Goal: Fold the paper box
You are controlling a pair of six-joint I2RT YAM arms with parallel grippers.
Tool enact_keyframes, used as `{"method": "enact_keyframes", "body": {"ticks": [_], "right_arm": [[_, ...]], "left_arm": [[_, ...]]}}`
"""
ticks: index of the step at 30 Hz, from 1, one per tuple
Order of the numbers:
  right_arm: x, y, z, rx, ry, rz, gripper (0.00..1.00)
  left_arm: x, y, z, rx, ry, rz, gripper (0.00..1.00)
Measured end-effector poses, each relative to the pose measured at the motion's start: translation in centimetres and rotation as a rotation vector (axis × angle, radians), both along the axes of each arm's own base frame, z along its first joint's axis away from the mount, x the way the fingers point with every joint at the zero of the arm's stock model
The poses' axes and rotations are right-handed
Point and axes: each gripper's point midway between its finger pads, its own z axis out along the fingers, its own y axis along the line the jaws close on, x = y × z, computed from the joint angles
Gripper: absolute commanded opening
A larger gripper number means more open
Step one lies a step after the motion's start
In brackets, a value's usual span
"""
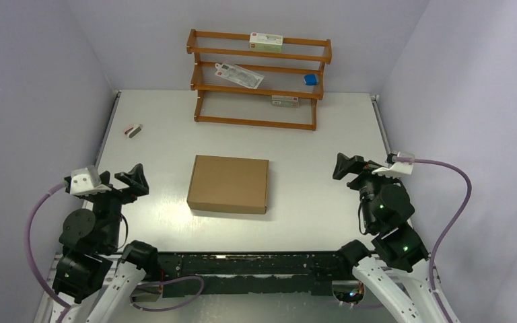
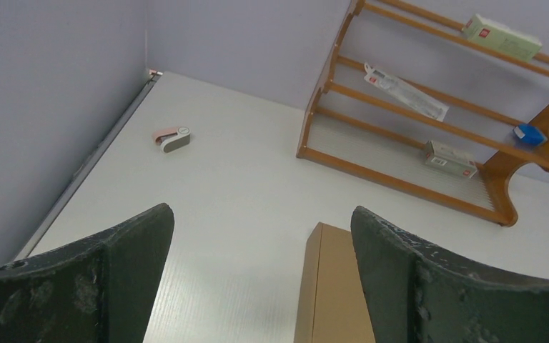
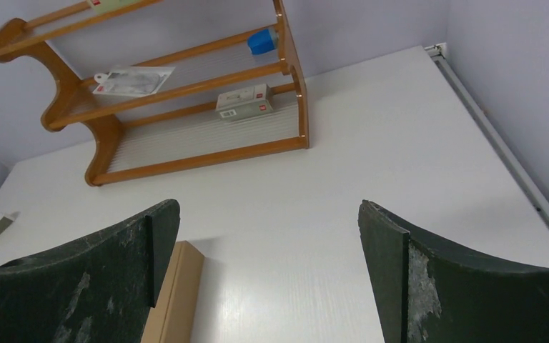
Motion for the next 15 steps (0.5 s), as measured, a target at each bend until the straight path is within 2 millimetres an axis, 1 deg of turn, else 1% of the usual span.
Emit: {"method": "enact_keyframes", "body": {"ticks": [6, 15], "right_arm": [[-0.75, -0.61, -0.58, -0.025, 0.017, -0.007, 1.0], [-0.97, -0.81, -0.71, -0.047, 0.017, -0.007, 1.0]], "left_arm": [[-0.62, 0.29, 0.63, -0.016, -0.041, 0.003, 0.98], [0.03, 0.08, -0.33, 0.006, -0.011, 0.003, 0.98]]}}
